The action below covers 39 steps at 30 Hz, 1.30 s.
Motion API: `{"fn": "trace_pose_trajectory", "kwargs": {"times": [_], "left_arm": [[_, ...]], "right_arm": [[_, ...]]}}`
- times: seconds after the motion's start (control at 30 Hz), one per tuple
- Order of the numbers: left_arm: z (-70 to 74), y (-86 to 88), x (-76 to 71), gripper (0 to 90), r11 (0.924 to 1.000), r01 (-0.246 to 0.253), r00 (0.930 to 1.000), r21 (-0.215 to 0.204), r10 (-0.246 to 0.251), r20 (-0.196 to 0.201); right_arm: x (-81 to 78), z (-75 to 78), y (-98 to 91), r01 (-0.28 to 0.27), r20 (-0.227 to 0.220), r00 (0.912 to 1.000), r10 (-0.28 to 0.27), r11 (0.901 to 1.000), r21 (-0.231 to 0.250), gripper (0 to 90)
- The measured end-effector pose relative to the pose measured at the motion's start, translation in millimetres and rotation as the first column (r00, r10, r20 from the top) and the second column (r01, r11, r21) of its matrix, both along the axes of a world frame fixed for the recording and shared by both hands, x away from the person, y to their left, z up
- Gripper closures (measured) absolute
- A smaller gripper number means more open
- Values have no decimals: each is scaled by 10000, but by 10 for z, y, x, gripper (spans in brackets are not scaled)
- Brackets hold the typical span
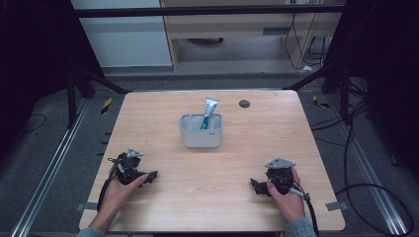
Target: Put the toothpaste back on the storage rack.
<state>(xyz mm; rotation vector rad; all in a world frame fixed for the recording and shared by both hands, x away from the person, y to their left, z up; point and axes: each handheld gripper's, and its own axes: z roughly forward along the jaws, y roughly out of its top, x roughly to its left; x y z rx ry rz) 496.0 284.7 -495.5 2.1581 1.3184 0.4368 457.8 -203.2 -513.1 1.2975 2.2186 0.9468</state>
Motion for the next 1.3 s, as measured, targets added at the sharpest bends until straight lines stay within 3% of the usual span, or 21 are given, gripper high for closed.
{"fn": "trace_pose_trajectory", "kwargs": {"times": [0.43,0.73,1.03,1.2,1.3], "left_arm": [[-20,80,96,31,9995,-291,9992,-97,293,271],[-55,82,133,14,9998,-193,9982,72,189,572],[-126,125,135,0,9993,-170,9916,-322,210,1275],[-125,137,128,0,9994,-209,9916,-263,241,1270],[-124,148,132,0,9982,-526,9904,-275,557,1262]], "right_arm": [[0,0,0,-1,0,10000,1,10000,0,4],[0,0,0,2,-1,10000,-2,10000,1,4],[0,0,0,-2,2,10000,2,10000,0,4],[-1,0,0,-3,0,10000,3,10000,2,4],[-2,0,1,15,4,10000,-15,10000,3,4]]}}
